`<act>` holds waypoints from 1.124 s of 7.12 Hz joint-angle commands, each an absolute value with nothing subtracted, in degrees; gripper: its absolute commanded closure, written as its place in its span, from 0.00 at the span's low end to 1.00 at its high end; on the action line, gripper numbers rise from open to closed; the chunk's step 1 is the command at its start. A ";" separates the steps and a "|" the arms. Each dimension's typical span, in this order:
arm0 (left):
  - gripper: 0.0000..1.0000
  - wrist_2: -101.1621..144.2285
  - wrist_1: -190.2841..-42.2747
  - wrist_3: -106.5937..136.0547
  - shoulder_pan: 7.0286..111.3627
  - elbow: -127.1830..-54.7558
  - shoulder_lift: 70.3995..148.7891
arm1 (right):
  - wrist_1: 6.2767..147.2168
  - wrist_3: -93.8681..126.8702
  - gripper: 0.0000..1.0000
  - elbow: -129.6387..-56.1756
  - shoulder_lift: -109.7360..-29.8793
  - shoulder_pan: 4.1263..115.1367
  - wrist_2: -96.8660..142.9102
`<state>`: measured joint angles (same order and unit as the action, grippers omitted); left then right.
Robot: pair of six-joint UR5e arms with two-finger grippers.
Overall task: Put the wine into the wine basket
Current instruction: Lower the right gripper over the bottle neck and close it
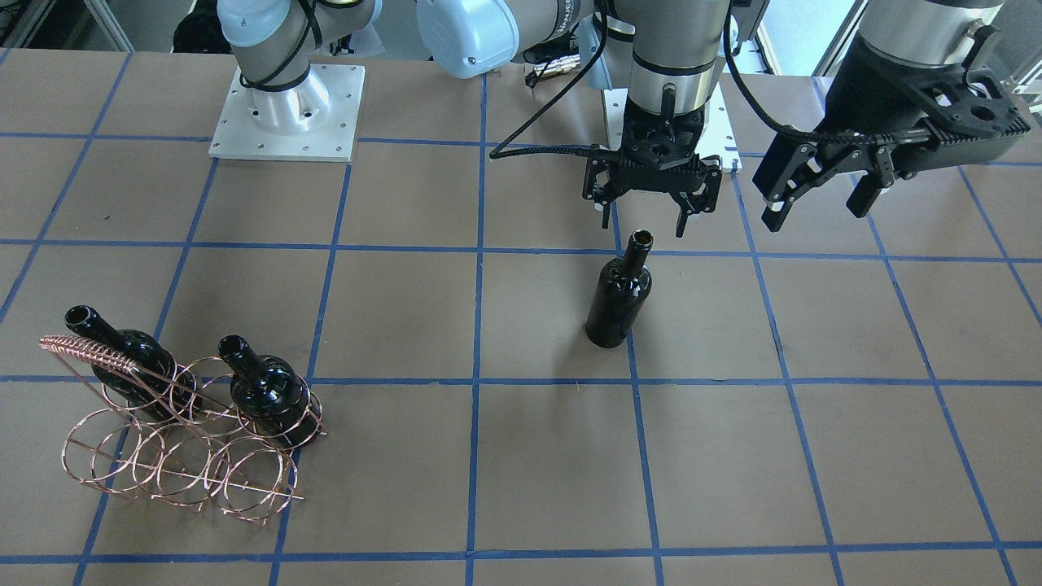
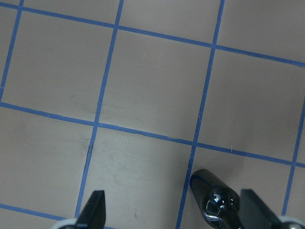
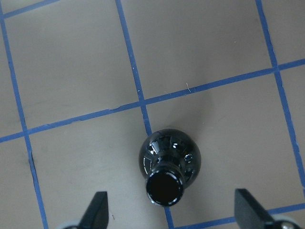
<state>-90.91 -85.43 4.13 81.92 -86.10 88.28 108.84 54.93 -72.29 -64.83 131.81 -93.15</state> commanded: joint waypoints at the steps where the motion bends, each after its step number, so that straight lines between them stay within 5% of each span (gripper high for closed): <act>1: 0.00 -92.36 -85.34 4.04 81.65 -85.87 87.89 | 110.56 54.93 0.08 -72.25 -63.29 131.84 -93.25; 5: 0.00 -96.95 -85.69 4.22 79.29 -86.40 87.54 | 111.71 53.97 0.11 -72.16 -61.44 131.84 -94.92; 8: 0.00 -97.38 -85.96 2.90 77.96 -86.31 86.66 | 111.80 54.14 0.45 -72.51 -61.43 131.84 -95.01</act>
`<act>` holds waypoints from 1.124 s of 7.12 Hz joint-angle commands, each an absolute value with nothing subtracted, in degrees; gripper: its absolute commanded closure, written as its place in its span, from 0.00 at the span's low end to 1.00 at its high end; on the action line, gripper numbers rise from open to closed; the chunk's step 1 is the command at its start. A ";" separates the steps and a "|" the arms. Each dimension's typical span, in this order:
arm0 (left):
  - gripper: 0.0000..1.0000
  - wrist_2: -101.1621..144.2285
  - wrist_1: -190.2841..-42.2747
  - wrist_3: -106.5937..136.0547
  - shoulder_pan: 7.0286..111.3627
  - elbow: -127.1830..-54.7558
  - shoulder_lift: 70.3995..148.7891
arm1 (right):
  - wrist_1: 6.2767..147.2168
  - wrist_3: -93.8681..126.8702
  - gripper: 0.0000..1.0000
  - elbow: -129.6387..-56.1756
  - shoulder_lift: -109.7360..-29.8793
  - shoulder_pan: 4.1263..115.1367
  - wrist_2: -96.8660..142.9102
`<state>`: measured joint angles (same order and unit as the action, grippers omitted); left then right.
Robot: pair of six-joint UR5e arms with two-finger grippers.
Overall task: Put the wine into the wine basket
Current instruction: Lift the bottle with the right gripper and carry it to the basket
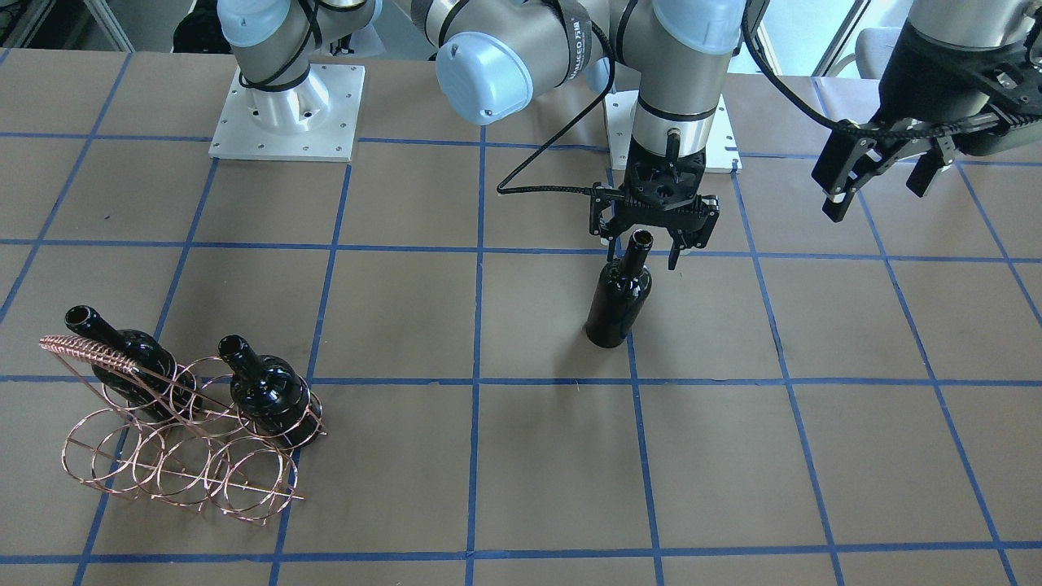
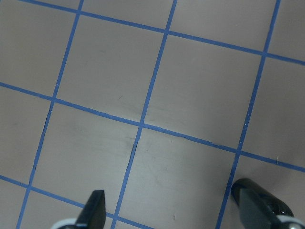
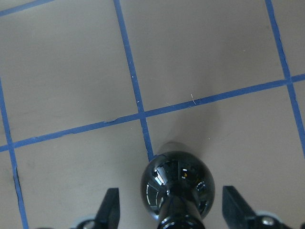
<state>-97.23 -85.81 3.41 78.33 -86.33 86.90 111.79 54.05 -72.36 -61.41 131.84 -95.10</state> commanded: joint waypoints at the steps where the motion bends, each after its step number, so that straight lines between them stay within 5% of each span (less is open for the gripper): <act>1: 0.00 -97.38 -85.87 2.55 77.70 -86.40 86.75 | 111.80 54.31 0.60 -72.51 -61.44 131.84 -94.57; 8: 0.00 -96.59 -85.87 2.29 75.32 -86.92 86.48 | 110.92 50.74 0.71 -73.04 -64.41 129.56 -93.34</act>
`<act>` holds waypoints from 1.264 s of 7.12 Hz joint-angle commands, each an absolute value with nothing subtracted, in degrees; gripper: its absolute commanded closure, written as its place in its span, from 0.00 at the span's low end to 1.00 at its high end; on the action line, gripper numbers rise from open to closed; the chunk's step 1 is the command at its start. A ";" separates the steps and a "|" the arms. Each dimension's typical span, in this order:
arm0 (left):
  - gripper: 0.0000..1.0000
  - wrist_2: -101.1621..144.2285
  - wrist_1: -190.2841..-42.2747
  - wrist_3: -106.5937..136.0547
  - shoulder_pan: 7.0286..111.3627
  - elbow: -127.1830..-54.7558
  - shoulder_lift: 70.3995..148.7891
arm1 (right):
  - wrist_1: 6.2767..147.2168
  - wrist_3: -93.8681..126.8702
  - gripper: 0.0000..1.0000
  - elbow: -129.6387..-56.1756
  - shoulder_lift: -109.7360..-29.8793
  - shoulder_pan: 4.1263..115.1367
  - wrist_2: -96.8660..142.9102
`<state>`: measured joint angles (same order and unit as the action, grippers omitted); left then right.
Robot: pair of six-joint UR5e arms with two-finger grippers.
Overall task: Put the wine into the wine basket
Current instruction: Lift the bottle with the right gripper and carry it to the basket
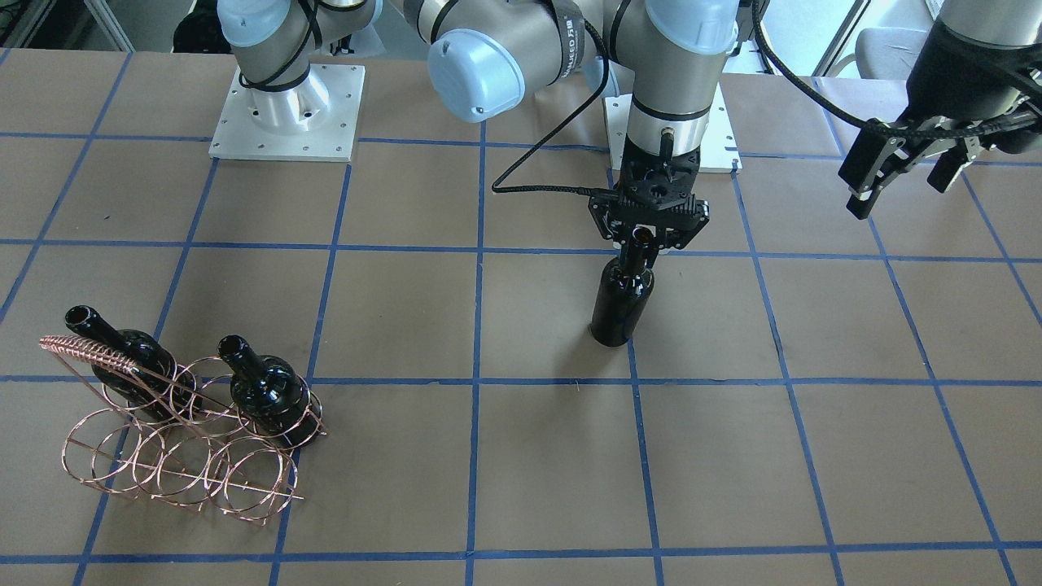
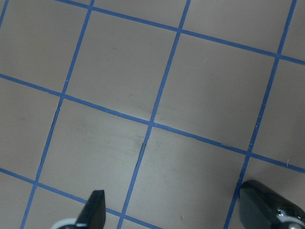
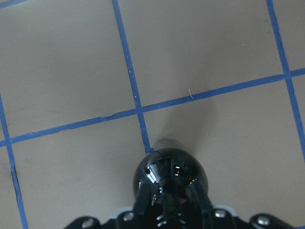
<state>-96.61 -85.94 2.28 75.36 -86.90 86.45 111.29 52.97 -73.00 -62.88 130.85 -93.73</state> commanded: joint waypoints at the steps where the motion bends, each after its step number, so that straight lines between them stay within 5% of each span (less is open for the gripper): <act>1: 0.00 -96.59 -85.87 2.37 75.24 -86.92 86.75 | 107.79 47.75 0.71 -73.21 -65.99 127.20 -93.43; 5: 0.00 -96.50 -85.61 2.29 75.32 -86.92 86.92 | 101.44 21.53 0.78 -85.93 -80.82 112.02 -93.51; 9: 0.00 -96.94 -85.95 1.93 76.11 -86.66 86.14 | 94.04 -5.40 0.81 -86.66 -85.86 94.69 -93.60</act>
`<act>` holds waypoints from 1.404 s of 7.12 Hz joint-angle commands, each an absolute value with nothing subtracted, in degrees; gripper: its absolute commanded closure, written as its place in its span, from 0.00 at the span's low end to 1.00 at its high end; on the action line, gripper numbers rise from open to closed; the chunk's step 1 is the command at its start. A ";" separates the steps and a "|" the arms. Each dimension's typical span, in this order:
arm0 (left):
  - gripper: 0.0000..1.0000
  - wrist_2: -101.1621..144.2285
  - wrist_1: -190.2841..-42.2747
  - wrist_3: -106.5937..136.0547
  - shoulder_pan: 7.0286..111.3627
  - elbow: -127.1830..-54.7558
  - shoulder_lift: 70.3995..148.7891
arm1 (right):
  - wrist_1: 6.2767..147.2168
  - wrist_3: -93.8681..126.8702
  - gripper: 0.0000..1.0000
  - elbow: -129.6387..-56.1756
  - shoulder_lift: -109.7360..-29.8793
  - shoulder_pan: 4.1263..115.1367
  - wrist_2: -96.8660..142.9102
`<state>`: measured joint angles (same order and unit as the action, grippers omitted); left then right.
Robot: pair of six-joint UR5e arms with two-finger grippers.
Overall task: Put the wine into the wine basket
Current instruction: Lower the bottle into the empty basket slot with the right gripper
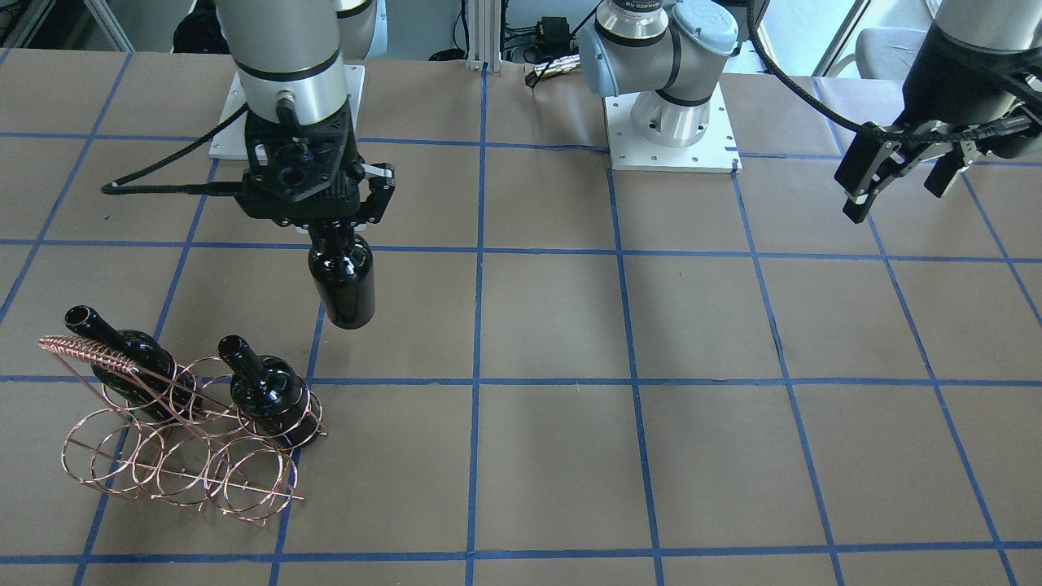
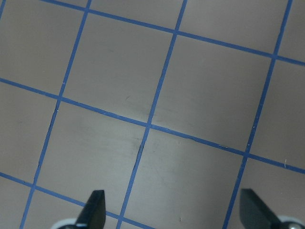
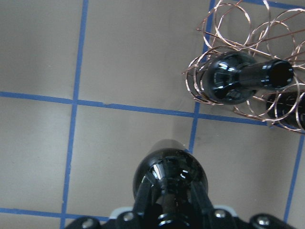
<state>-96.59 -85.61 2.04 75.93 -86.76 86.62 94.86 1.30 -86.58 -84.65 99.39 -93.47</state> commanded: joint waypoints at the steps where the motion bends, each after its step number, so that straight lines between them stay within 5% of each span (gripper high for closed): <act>1: 0.00 -96.25 -86.74 2.19 76.20 -86.83 85.87 | 94.22 -6.49 0.81 -86.66 -86.57 91.70 -93.69; 10: 0.00 -95.54 -92.02 0.61 84.02 -87.19 87.98 | 100.89 -14.15 0.87 -82.35 -82.27 78.22 -83.50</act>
